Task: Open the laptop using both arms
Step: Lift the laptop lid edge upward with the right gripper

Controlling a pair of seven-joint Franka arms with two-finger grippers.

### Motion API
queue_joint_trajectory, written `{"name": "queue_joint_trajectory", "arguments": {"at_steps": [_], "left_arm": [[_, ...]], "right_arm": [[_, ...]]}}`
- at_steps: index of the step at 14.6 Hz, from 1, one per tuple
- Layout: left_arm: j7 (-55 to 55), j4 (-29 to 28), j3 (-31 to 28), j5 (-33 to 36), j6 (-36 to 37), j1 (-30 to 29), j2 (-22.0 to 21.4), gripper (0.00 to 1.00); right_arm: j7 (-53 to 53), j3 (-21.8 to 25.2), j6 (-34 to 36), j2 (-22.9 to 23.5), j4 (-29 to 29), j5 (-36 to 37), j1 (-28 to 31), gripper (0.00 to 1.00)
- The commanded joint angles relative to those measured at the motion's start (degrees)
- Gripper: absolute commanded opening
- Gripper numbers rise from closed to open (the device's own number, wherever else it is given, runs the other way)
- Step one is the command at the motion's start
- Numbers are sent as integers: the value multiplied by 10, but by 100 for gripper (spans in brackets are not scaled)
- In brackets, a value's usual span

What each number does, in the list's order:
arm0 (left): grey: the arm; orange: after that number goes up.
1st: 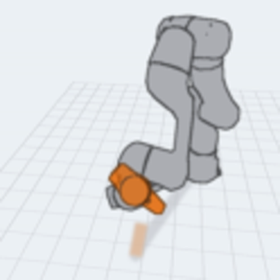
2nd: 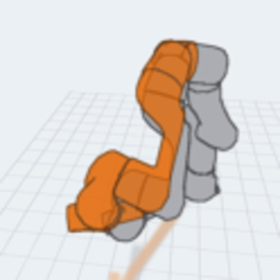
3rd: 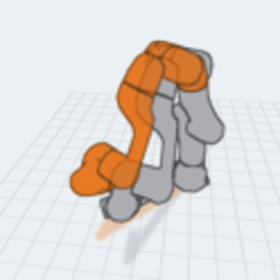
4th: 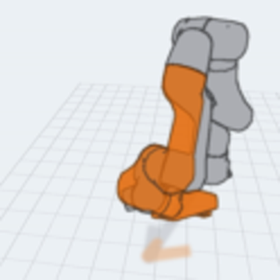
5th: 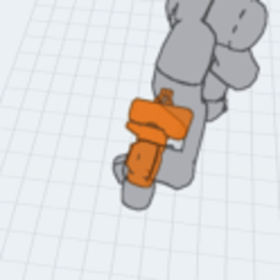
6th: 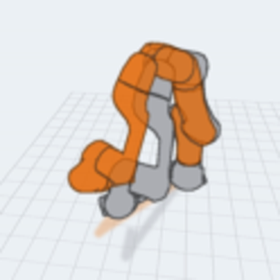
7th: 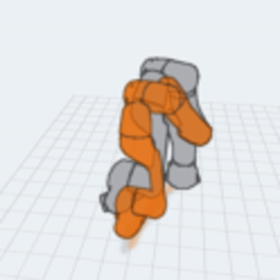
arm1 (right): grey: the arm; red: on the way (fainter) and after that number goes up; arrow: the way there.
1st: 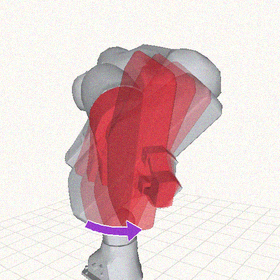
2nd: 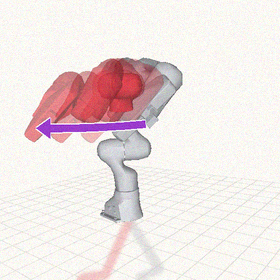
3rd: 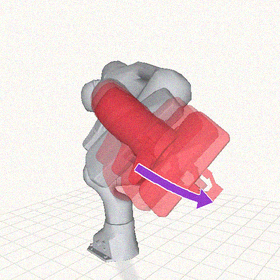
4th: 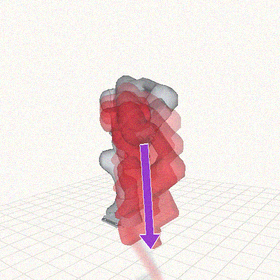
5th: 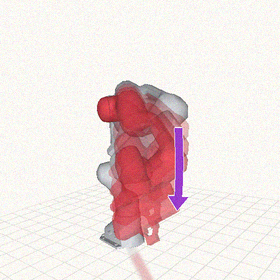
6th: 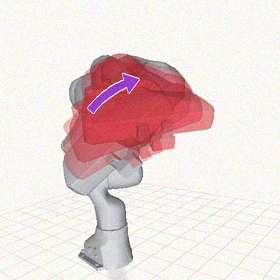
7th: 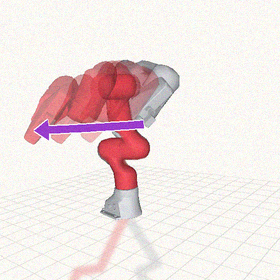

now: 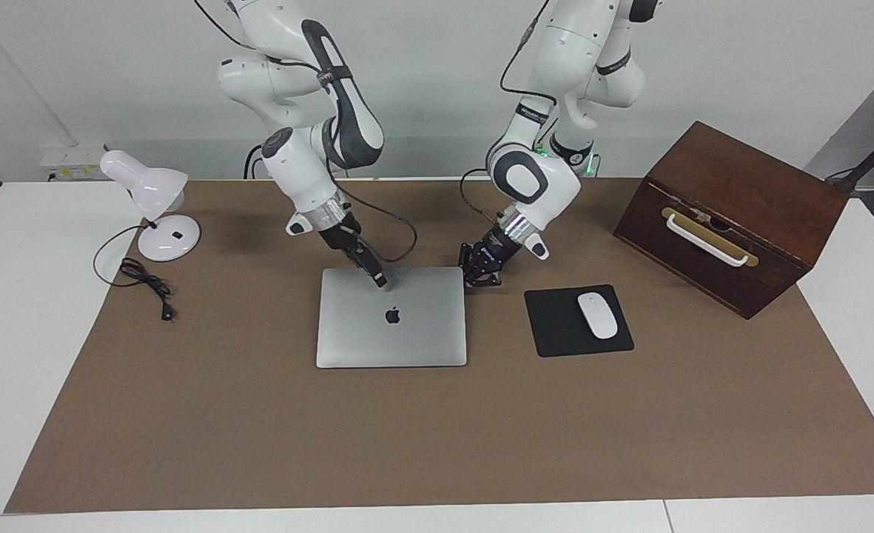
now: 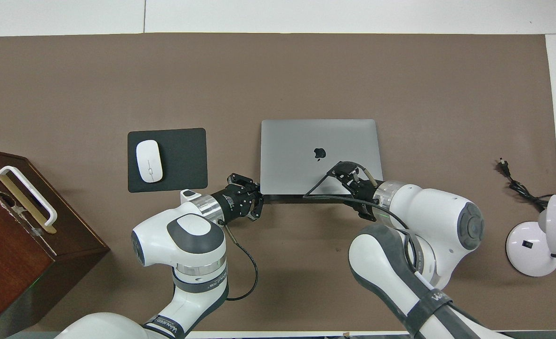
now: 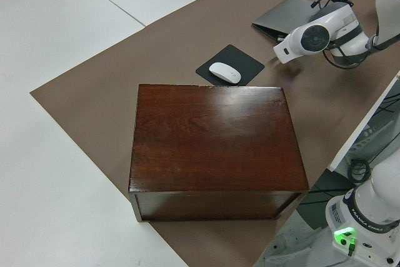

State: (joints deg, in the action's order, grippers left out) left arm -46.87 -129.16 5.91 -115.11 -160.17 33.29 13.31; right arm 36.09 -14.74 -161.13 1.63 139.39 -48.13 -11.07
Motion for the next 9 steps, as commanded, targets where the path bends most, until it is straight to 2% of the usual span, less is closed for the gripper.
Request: {"name": "queue_joint_trajectory", "arguments": {"at_steps": [1,4,9], "left_arm": [[15,11,-5,-17,-10,17,25,0],[15,10,-5,-17,-10,17,25,0],[15,10,-5,-17,-10,17,25,0]], "right_arm": [[-26,-3,-17,12,-11,-12,-2,100],[-29,-12,-44,17,-16,-12,-2,100],[-30,-19,-46,18,-27,-26,-2,100]]}}
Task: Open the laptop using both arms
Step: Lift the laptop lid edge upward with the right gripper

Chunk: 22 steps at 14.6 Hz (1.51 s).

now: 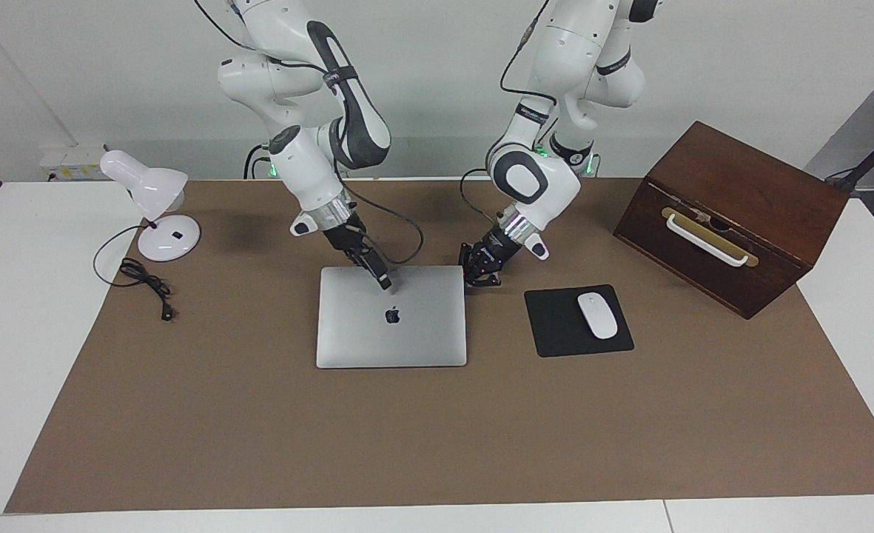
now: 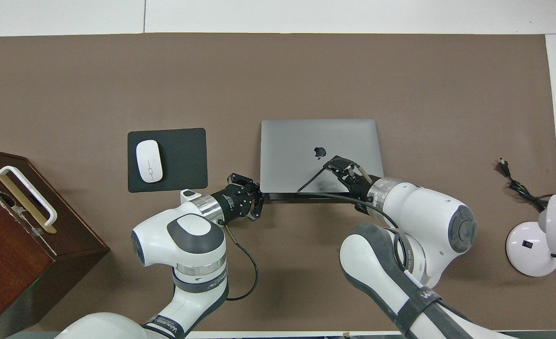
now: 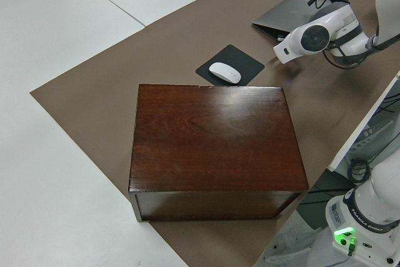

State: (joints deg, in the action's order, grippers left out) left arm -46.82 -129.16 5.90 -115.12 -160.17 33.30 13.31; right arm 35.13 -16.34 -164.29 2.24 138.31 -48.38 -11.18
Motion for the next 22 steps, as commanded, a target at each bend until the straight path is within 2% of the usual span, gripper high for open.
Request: {"name": "queue_joint_trajectory", "arguments": {"at_steps": [1,5,13,18,22], "left_arm": [[15,10,-5,-17,-10,17,25,0],[16,10,-5,-17,-10,17,25,0],[16,10,-5,-17,-10,17,25,0],[16,10,-5,-17,-10,17,25,0],[16,10,-5,-17,-10,17,25,0]], "right_arm": [[-21,-3,-16,12,-17,-23,-1,100],[-30,-4,-17,12,-26,-23,-1,100],[-38,-2,-11,36,-85,-23,3,100],[-49,12,35,44,-136,-17,11,100],[-51,29,55,45,-155,-2,11,100]]}}
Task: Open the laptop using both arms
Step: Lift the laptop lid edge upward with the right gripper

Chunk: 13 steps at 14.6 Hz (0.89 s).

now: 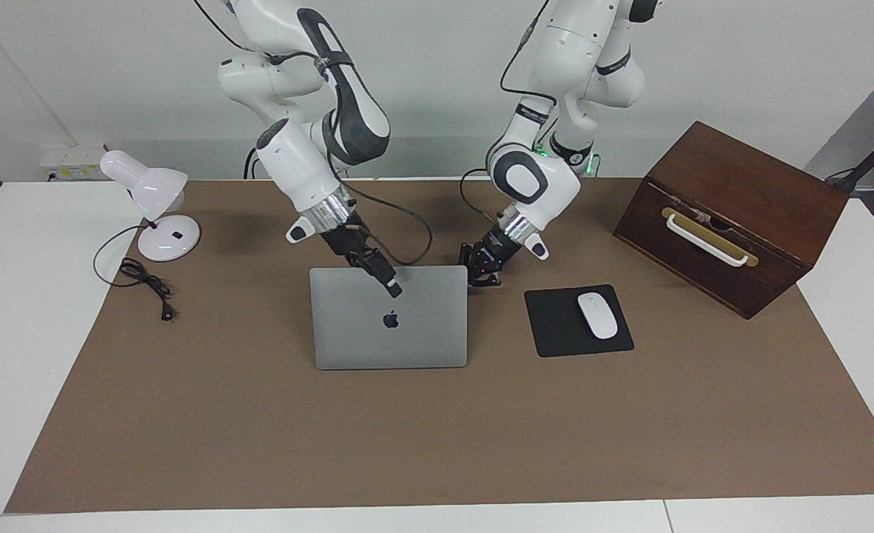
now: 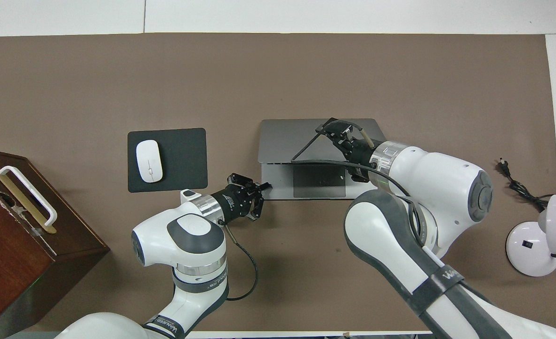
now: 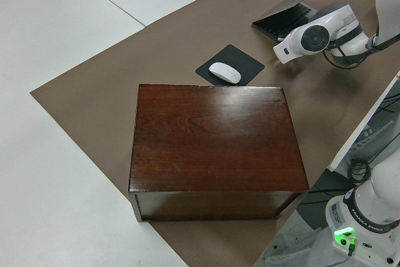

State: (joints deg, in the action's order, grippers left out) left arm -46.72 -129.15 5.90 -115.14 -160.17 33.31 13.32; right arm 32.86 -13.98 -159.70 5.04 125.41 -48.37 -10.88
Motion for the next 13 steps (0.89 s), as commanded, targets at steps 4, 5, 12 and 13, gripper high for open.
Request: {"name": "queue_joint_trajectory", "arguments": {"at_steps": [4,5,12,13], "left_arm": [[15,10,-5,-17,-10,17,25,0],[15,10,-5,-17,-10,17,25,0],[15,10,-5,-17,-10,17,25,0],[15,10,-5,-17,-10,17,25,0]], "right_arm": [[-34,15,31,21,-50,10,13,100],[-36,24,44,22,-59,11,13,100],[-38,62,107,33,-110,86,14,100],[-39,68,109,37,-116,95,14,100]]}}
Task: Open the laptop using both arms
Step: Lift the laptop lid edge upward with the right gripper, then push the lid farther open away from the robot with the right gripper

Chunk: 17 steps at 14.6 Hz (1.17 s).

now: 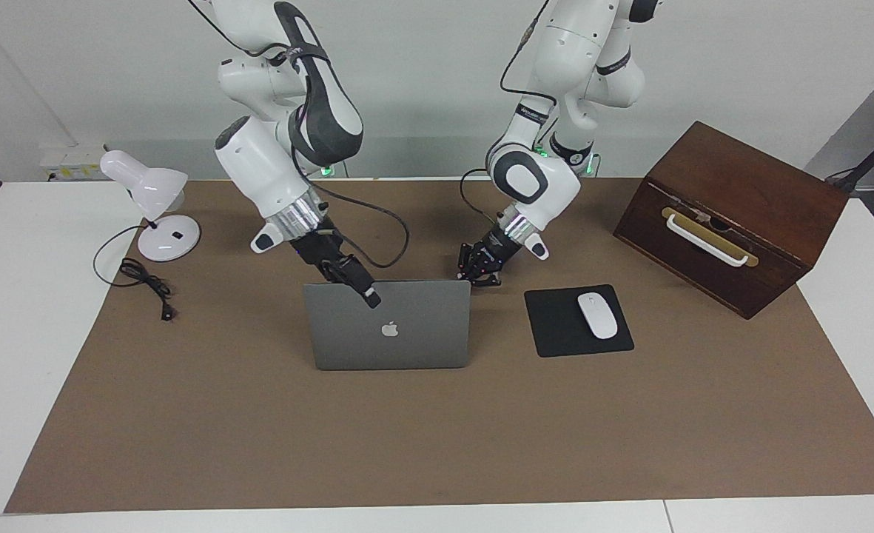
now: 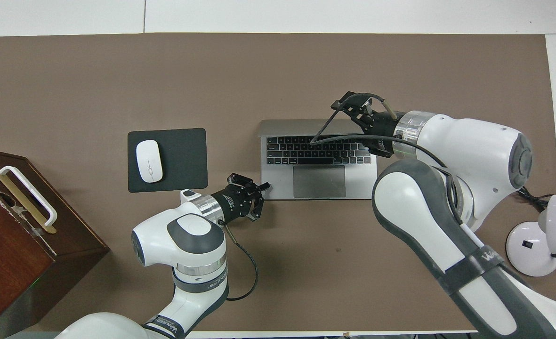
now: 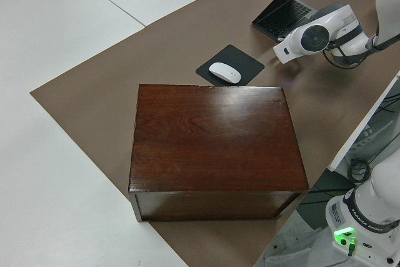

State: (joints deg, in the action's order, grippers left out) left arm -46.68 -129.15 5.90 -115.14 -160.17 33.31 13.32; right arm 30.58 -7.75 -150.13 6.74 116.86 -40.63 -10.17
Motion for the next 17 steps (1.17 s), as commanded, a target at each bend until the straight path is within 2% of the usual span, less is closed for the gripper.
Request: {"name": "queue_joint_trajectory", "arguments": {"at_steps": [1,7,17], "left_arm": [[15,10,-5,-17,-10,17,25,0],[14,10,-5,-17,-10,17,25,0],[14,10,-5,-17,-10,17,25,0]], "right_arm": [[-16,9,17,22,-36,33,8,100],[-18,29,53,42,-86,63,11,100],[-50,45,53,69,-120,73,14,100]]}}
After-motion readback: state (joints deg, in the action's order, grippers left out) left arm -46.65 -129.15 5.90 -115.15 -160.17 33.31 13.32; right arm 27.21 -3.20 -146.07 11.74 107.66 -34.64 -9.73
